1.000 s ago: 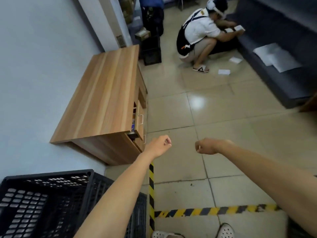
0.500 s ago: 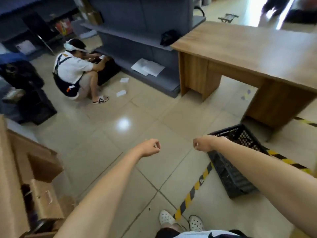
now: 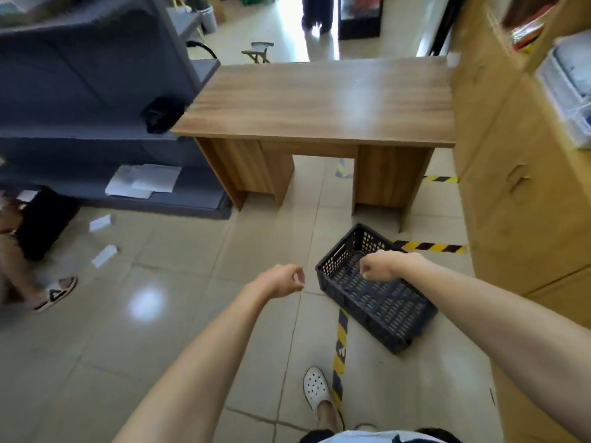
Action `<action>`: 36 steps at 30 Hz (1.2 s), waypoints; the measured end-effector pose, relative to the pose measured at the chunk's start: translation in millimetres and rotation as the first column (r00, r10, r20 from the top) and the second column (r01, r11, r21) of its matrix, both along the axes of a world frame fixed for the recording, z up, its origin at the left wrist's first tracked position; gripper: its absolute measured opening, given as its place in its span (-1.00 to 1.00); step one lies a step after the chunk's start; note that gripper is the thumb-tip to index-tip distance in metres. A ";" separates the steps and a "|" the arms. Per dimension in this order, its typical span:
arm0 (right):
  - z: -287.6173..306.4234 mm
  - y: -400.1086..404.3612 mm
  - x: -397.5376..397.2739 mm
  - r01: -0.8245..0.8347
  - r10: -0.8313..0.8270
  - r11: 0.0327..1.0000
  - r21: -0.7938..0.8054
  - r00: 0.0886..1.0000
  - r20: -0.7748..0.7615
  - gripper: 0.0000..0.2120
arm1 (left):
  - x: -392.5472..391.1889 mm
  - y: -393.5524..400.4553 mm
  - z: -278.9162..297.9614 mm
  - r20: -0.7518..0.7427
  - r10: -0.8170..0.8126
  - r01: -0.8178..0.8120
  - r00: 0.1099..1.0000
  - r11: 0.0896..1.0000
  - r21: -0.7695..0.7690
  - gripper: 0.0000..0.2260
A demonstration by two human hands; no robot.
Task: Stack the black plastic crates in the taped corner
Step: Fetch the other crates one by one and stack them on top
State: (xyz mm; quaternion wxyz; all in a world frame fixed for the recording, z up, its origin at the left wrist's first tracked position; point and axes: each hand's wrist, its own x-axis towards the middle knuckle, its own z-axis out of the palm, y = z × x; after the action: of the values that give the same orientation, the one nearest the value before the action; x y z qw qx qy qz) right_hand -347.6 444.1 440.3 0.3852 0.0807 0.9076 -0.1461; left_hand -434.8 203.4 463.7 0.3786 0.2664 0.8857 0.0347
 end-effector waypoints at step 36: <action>-143.1 301.6 16.4 0.214 -0.201 0.975 -0.053 0.963 0.180 -0.80 | -22.7 294.9 -165.5 0.133 -0.077 0.081 0.988 0.996 -0.025 -0.73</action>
State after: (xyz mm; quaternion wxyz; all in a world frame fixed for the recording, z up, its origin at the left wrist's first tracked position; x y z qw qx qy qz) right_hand -331.2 745.7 297.2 0.4480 0.1738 0.8513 -0.2107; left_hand -457.4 498.3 298.2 0.4415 0.2927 0.8479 0.0235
